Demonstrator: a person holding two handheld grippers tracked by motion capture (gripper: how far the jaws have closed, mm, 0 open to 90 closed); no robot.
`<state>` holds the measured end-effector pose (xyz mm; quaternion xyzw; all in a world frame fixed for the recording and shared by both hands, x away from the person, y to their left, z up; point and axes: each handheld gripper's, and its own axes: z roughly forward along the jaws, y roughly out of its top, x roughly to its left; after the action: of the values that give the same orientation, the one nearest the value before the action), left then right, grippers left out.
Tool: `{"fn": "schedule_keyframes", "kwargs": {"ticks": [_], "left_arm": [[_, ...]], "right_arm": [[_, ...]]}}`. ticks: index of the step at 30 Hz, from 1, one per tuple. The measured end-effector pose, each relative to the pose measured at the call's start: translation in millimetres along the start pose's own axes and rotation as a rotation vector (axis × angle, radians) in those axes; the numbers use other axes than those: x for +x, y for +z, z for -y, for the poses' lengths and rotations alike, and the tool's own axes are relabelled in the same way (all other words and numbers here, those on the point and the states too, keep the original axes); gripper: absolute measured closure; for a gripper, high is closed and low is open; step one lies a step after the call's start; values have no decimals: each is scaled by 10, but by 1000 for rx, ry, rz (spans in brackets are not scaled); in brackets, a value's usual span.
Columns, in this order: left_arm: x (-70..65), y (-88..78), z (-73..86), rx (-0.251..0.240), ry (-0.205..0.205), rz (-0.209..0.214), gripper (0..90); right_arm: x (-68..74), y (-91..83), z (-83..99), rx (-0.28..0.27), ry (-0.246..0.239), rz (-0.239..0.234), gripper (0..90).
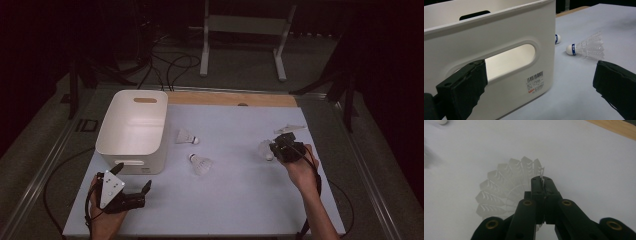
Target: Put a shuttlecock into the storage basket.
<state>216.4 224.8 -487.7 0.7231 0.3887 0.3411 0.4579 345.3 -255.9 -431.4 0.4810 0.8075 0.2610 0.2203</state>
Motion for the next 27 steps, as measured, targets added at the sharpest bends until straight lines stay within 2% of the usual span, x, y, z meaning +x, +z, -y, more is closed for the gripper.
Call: {"fn": "schedule_keyframes", "kwargs": {"ticks": [19, 20, 27], "left_arm": [[6, -7, -1, -3, -1, 1, 0], [6, -8, -1, -3, 0, 0, 0], [7, -11, -1, -5, -2, 0, 0]], "right_arm": [[83, -45, -150, -32, -16, -4, 890], [116, -55, -196, -48, -23, -7, 890], [162, -58, -255, -57, -29, -10, 890]]}}
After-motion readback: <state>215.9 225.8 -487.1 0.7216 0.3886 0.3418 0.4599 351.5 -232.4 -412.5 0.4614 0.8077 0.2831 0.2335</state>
